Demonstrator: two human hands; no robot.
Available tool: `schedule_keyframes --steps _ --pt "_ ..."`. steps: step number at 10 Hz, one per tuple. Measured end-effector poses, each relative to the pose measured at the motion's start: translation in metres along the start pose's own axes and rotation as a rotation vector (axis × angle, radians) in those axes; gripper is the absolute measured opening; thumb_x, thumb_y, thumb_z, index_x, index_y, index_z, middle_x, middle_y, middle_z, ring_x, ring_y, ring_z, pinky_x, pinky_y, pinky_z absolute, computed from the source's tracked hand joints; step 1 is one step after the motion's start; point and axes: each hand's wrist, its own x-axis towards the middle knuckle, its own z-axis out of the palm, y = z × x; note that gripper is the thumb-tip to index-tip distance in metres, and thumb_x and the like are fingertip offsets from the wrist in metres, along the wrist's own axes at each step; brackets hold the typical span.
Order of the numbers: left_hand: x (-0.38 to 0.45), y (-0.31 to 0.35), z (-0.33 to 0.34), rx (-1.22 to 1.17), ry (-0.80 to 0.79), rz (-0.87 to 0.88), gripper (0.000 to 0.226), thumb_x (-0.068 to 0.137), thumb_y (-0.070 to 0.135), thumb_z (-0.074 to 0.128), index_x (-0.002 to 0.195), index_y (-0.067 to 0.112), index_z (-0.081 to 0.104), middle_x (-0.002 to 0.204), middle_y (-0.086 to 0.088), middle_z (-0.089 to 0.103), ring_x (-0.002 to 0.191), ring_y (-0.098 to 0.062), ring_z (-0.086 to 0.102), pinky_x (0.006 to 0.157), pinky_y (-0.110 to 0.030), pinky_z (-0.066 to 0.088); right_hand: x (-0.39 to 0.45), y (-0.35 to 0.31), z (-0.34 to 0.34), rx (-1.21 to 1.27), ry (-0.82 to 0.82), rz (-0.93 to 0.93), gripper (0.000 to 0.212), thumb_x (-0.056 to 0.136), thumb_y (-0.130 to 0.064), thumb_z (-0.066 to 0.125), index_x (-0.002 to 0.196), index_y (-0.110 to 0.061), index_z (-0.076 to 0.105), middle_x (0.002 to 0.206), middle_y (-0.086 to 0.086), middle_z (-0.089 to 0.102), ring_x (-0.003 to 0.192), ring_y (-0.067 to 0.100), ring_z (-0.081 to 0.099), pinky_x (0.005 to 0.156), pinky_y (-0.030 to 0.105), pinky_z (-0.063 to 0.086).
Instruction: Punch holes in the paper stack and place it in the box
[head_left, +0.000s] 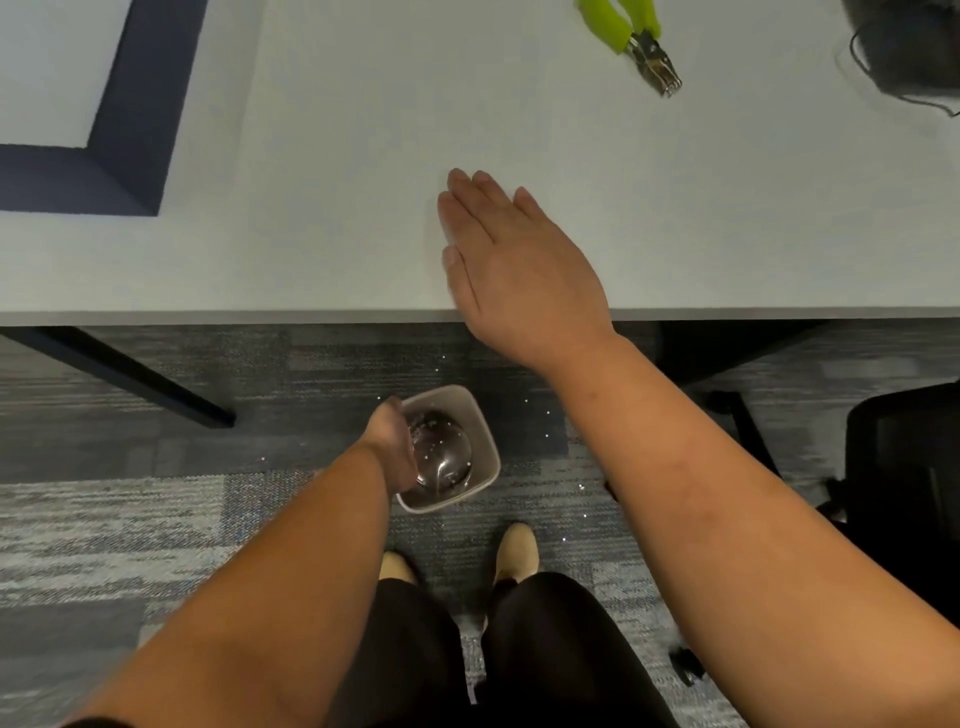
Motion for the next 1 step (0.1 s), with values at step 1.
schedule_keyframes --steps 1 --pt "-0.0160 0.0009 0.0044 0.017 -0.011 0.002 0.059 0.100 0.038 0.030 0.152 0.010 0.021 0.159 -0.010 0.019 0.146 -0.030 0.018 0.118 -0.042 0.016 -0.0012 -0.0020 -0.0037 0.020 -0.009 0.007 0.052 0.103 -0.030 0.025 0.149 -0.007 0.033 0.158 0.011 0.028 0.147 0.024 0.023 0.120 0.042 0.018"
